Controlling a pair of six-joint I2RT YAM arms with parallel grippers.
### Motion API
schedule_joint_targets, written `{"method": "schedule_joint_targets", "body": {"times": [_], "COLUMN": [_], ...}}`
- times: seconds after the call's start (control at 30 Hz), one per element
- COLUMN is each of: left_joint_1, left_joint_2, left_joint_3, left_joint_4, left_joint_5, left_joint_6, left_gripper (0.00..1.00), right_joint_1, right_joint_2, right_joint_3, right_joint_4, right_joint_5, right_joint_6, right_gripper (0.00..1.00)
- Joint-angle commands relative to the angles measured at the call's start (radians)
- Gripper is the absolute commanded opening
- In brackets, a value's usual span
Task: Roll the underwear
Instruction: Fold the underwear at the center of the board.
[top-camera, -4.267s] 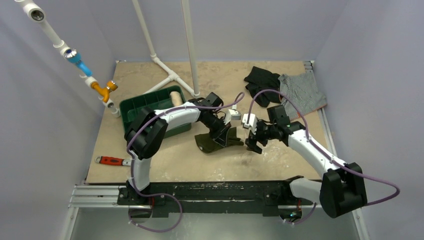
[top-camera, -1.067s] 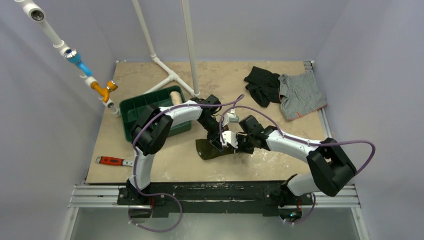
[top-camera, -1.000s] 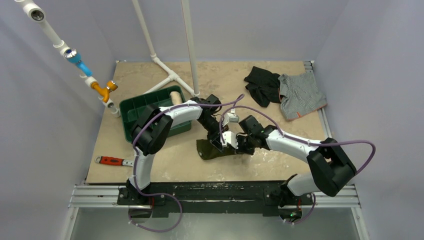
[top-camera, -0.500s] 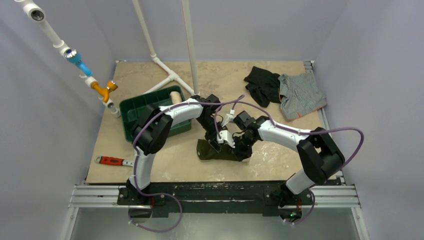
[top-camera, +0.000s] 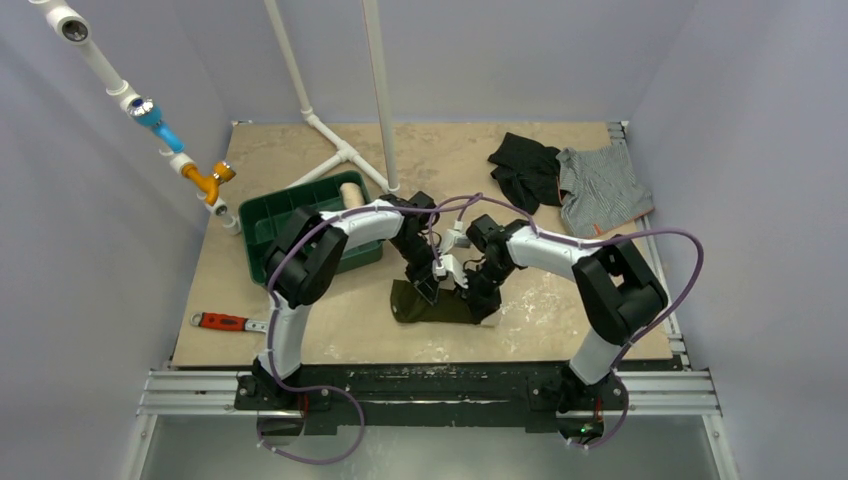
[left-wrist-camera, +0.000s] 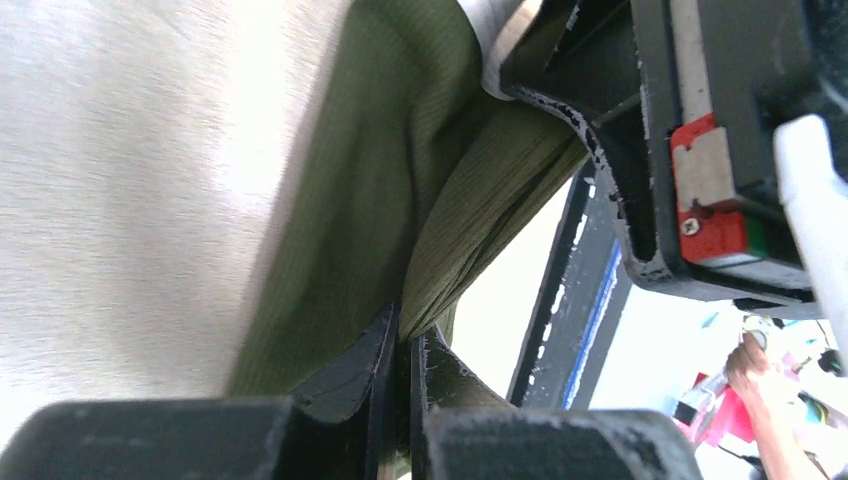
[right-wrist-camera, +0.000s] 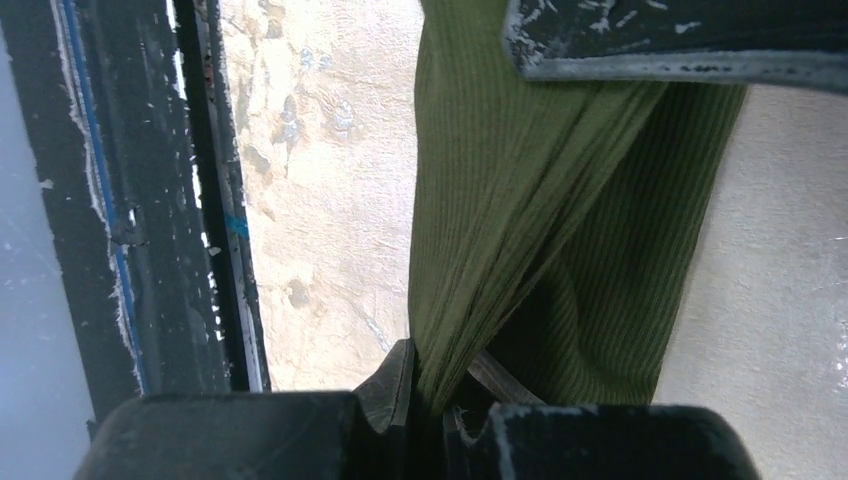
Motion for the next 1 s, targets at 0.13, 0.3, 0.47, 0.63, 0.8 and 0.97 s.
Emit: {"method": "schedule_joint_targets", "body": {"times": [0.13,0.3,0.47,0.63,0.8,0.97], "left_joint_1": [0.008,0.018,0.023,0.023,0.024,0.025], "left_joint_2": [-0.046,-0.047,-0.065,-0.075,-0.088,-0.096], "left_joint_3": [-0.016,-0.035,-0.063,-0.079,-0.090,-0.092], "left_joint_4": [0.019,0.049,0.065,0.070,0.070,0.070], "left_joint_5": [-0.072,-0.082,-0.075,-0.052,-0.043,-0.059], "left_joint_6": [-0.035,-0.063,-0.055,-0.040,-0.031,-0.038], "left_gripper": [0.00,0.00,0.00,0.00,0.00,0.03], "right_joint_1": [-0.145,-0.167,-0.177,-0.187,-0.201,-0.216], "right_joint_2": [0.114,0.152,0.181,0.224,0.277,0.322], "right_joint_3": [0.097,0.124,0.138,0.167,0.213,0.264], "right_joint_4": [-0.136,-0.150,-0.161,-0.181,-0.212,-0.253], "right_joint_5": [-0.045,-0.057,-0.062,-0.069,-0.075,-0.077], "right_joint_6": [-0.035,-0.059,-0.073,-0.087,-0.103,-0.128], "right_gripper": [0.00,0.00,0.00,0.00,0.00,0.00]}}
